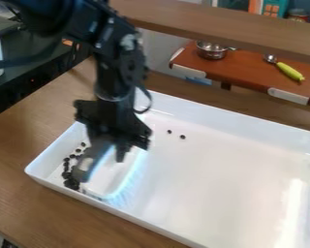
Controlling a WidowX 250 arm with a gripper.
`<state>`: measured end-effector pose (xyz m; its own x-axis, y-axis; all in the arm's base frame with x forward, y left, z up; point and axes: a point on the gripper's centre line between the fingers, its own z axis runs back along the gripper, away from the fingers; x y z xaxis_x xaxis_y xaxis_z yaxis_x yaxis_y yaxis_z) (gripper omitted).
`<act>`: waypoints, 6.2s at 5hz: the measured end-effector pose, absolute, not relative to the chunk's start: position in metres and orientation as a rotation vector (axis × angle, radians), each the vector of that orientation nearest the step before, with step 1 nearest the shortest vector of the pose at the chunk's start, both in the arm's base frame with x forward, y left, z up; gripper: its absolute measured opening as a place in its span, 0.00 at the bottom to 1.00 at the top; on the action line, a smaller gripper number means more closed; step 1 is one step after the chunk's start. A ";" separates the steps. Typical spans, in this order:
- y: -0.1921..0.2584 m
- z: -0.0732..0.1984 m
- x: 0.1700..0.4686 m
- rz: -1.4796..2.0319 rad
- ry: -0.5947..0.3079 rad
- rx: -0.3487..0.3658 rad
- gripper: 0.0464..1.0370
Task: Sweep into pile
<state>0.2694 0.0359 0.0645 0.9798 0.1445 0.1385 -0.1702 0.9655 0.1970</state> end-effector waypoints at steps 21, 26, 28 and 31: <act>-0.030 0.070 0.387 0.498 -0.147 0.234 0.45; 0.025 0.068 0.320 0.908 -0.105 0.274 0.45; 0.046 0.068 0.286 0.938 -0.119 0.285 0.45; 0.037 0.091 0.279 0.897 -0.150 0.173 0.45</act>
